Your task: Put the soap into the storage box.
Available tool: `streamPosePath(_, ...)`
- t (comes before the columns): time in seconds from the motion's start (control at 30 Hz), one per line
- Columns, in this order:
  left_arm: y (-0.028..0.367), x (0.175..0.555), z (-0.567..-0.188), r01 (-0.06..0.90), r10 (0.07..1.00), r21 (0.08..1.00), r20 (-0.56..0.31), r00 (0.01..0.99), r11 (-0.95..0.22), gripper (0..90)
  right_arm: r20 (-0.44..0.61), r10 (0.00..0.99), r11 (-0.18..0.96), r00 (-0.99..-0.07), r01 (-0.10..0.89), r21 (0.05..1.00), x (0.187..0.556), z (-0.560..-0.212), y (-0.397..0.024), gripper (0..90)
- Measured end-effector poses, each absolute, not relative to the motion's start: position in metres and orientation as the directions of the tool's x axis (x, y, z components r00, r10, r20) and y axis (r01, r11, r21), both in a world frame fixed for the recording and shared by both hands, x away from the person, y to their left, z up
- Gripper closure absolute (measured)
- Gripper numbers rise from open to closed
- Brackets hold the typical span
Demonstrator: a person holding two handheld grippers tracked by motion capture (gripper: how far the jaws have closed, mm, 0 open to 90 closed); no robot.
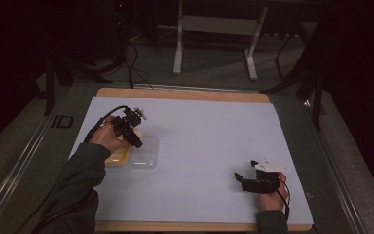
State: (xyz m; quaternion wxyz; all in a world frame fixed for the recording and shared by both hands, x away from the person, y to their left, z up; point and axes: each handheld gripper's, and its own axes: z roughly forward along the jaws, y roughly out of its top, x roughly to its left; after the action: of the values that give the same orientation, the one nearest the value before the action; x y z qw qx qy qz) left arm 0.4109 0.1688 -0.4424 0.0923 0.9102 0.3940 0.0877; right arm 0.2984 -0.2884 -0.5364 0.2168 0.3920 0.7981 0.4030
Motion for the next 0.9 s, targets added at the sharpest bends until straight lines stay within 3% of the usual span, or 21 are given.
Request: streamPosePath(0.9,0.201,0.405,-0.448,0.716,0.747,0.229,0.096,0.658,-0.66,25.6,-0.033,0.801,0.37,-0.598,0.45,0.813,0.298,-0.536,-0.288,16.2)
